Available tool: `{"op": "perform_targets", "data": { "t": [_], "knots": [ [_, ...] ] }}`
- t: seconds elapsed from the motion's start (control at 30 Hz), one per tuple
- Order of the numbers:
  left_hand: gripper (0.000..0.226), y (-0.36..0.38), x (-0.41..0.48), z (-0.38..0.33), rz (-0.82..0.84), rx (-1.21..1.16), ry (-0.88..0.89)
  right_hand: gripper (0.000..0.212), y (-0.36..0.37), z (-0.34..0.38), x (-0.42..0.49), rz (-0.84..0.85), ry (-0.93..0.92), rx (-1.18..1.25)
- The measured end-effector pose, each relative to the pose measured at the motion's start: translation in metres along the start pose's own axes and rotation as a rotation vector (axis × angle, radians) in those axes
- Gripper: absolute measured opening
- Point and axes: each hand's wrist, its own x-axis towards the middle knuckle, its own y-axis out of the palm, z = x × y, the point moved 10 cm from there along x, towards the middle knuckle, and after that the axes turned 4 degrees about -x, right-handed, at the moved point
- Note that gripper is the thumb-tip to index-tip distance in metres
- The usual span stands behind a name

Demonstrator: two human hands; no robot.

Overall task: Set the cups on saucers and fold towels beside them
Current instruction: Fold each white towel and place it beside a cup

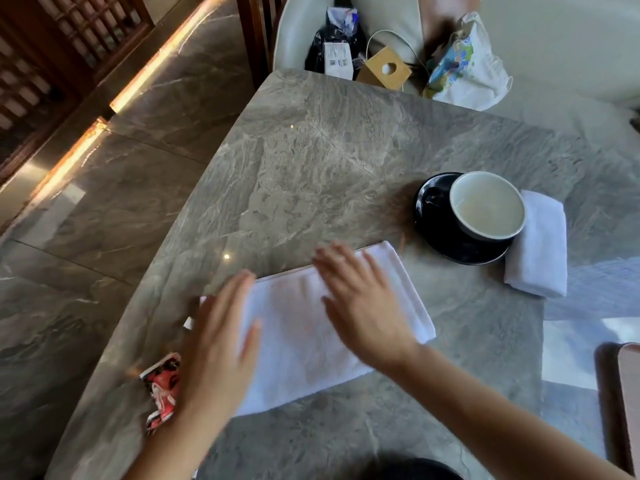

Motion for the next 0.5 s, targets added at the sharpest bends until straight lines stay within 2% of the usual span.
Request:
{"op": "perform_targets", "data": {
  "t": [0.07, 0.17, 0.4, 0.5],
  "knots": [
    [0.056, 0.035, -0.009, -0.012, 0.136, 0.138, 0.062, 0.054, 0.029, 0.034, -0.006, 0.131, -0.107, -0.011],
    [0.058, 0.061, -0.018, -0.003, 0.230, 0.360, 0.056, 0.056, 0.058, 0.044, -0.011, 0.245, -0.127, 0.037],
    [0.066, 0.066, -0.023, 0.009, 0.265, 0.515, 0.004, 0.064, 0.068, 0.035, -0.013, 0.269, -0.125, -0.074],
    [0.068, 0.061, -0.023, 0.016, 0.250, 0.543, -0.059, 0.068, 0.056, -0.001, -0.016, 0.240, -0.076, -0.092]
  ]
}}
